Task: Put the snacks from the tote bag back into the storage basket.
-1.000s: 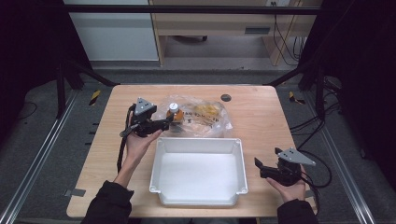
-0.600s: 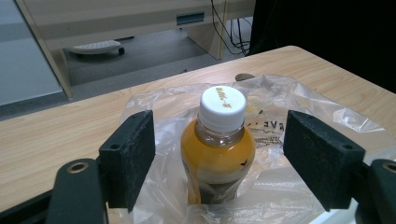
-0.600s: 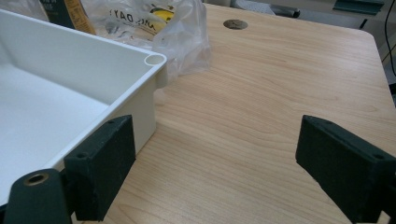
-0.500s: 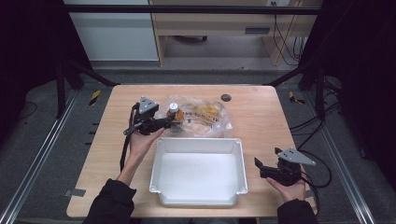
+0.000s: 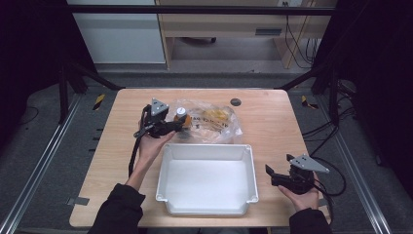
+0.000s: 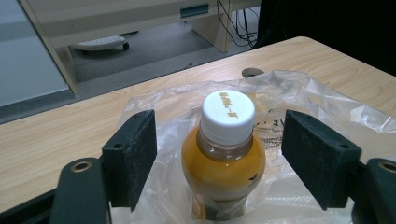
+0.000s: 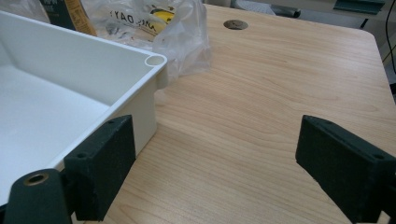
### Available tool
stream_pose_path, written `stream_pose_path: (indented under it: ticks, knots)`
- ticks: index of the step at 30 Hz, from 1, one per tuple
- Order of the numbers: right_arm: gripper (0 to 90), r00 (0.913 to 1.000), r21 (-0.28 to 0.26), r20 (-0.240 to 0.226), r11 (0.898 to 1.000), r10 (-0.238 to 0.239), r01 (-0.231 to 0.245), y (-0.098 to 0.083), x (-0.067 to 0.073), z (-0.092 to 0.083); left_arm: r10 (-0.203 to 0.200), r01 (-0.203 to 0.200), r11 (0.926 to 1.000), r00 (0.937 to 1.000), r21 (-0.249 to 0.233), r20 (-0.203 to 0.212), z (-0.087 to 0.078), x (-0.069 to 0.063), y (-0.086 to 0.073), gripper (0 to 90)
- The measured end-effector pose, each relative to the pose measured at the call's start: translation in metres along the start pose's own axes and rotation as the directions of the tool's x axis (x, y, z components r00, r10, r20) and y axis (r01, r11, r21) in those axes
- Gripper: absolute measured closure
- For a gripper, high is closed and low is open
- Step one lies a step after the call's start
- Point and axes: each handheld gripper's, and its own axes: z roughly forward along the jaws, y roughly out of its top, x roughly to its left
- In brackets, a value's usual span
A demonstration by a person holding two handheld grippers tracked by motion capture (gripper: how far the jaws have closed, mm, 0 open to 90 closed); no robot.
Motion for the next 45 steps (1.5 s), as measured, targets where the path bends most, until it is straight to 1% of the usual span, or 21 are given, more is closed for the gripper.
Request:
stream_pose_path:
  ticks: [6, 9, 11, 15, 19, 21, 24, 26, 27, 34, 40, 45]
  knots:
    - [12.3, 1.0000, 0.001, -0.001, 1.000, 0.006, -0.006, 0.000, 0.000, 0.000, -0.006, 0.006, 1.0000, 1.0000, 0.004, 0.007, 0.009, -0.002, -0.001, 30.0]
    - [12.3, 1.0000, 0.002, -0.002, 1.000, 0.006, -0.006, 0.000, 0.000, 0.000, -0.008, 0.008, 1.0000, 0.9999, 0.006, -0.009, 0.012, -0.003, -0.002, 32.5]
    - [12.3, 1.0000, 0.001, -0.001, 1.000, 0.006, -0.006, 0.000, 0.000, 0.000, -0.014, 0.014, 0.9999, 0.9999, 0.003, -0.007, 0.014, -0.003, -0.003, 35.3]
    - [12.3, 1.0000, 0.002, -0.001, 1.000, 0.005, -0.005, 0.000, 0.000, 0.000, -0.005, 0.005, 1.0000, 0.9999, 0.002, -0.010, 0.018, -0.004, -0.004, 38.9]
    - [12.3, 1.0000, 0.002, 0.000, 1.000, 0.004, -0.004, 0.000, 0.000, 0.000, -0.005, 0.005, 1.0000, 0.9999, 0.008, -0.012, 0.021, -0.004, -0.005, 43.2]
    - [12.3, 1.0000, 0.003, -0.001, 1.000, 0.005, -0.005, 0.000, 0.000, 0.000, 0.001, -0.001, 1.0000, 0.9999, 0.004, -0.016, 0.023, -0.003, -0.006, 45.3]
    - [12.3, 1.0000, 0.004, -0.002, 1.000, 0.000, 0.000, 0.000, 0.000, 0.001, -0.003, 0.003, 1.0000, 0.9999, -0.006, -0.013, 0.025, -0.004, -0.006, 46.8]
    - [12.3, 1.0000, 0.003, -0.002, 1.000, 0.000, 0.000, 0.000, 0.000, 0.000, 0.010, -0.010, 0.9999, 0.9999, -0.005, -0.012, 0.026, -0.005, -0.007, 48.0]
    - [12.3, 1.0000, 0.003, -0.001, 1.000, 0.001, -0.001, 0.000, 0.000, 0.000, 0.006, -0.006, 1.0000, 0.9999, -0.004, -0.009, 0.027, -0.006, -0.007, 48.5]
    - [12.3, 1.0000, 0.003, -0.001, 1.000, 0.001, -0.001, 0.000, 0.000, 0.000, 0.031, -0.032, 0.9994, 0.9993, -0.017, -0.022, 0.031, -0.009, -0.008, 49.6]
    - [12.3, 1.0000, 0.003, 0.000, 1.000, 0.001, -0.001, 0.000, 0.000, 0.000, 0.035, -0.036, 0.9989, 0.9992, -0.030, -0.022, 0.033, -0.009, -0.008, 53.5]
    - [12.3, 1.0000, 0.004, 0.002, 1.000, 0.003, -0.003, 0.000, 0.000, 0.000, 0.038, -0.039, 0.9986, 0.9988, -0.034, -0.030, 0.033, -0.010, -0.008, 55.3]
